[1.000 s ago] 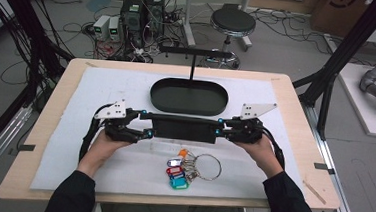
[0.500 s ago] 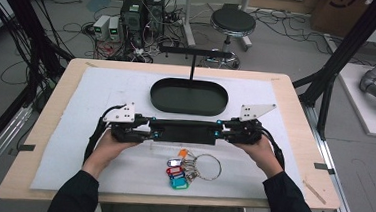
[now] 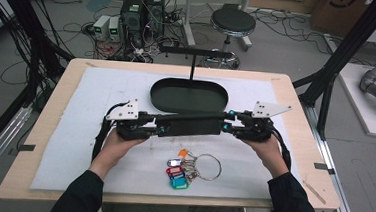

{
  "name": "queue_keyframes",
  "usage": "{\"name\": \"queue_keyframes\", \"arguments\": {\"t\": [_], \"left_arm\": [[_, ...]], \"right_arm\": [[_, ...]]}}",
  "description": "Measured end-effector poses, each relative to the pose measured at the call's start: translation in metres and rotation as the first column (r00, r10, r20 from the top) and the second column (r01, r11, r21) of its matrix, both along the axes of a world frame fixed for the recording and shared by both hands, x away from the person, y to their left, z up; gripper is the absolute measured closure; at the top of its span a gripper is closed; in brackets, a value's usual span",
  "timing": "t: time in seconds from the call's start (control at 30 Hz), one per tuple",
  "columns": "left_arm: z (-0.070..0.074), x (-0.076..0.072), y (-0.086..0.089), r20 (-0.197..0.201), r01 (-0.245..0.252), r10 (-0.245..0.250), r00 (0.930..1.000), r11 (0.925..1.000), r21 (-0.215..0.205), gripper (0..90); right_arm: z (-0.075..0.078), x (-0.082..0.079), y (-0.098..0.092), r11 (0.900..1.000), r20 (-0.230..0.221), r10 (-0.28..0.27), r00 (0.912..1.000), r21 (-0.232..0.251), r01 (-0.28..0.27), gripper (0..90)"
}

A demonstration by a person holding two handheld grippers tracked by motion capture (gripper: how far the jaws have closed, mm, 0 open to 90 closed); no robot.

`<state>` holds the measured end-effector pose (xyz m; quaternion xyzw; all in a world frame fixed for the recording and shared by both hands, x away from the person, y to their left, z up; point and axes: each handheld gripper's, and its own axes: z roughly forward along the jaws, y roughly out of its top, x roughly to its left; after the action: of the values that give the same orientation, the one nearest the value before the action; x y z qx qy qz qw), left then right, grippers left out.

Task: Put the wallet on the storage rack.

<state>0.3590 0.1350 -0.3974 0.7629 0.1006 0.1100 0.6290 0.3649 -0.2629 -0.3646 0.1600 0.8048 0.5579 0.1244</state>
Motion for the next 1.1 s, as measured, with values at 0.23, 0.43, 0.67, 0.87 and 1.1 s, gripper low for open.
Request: {"name": "queue_keyframes", "arguments": {"t": [0.23,0.43,0.67,0.87,1.1], "left_arm": [[0.007,0.005,-0.003,0.022,-0.045,0.046,0.9987,0.9989,-0.008,74.0],[0.009,0.014,-0.004,0.062,-0.119,0.12,0.9909,0.9927,-0.02,74.0],[0.01,0.032,-0.009,0.088,-0.195,0.199,0.9761,0.9795,-0.051,74.0],[0.007,0.047,-0.014,0.09,-0.234,0.24,0.9666,0.9695,-0.072,74.0],[-0.001,0.069,-0.024,0.097,-0.27,0.274,0.9569,0.9616,-0.047,74.0]], "right_arm": [[0.01,-0.005,-0.032,0.98,0.064,-0.2,0.9778,0.039,0.197,57.6],[0.005,-0.011,-0.063,0.944,0.072,-0.329,0.9415,0.038,0.327,58.5],[-0.007,-0.009,-0.088,0.882,0.027,-0.469,0.8827,0.073,0.466,53.2],[-0.012,-0.006,-0.092,0.867,0.001,-0.495,0.8691,0.062,0.494,47.7],[-0.014,-0.004,-0.088,0.869,0.007,-0.494,0.8693,0.047,0.493,46.1]]}}
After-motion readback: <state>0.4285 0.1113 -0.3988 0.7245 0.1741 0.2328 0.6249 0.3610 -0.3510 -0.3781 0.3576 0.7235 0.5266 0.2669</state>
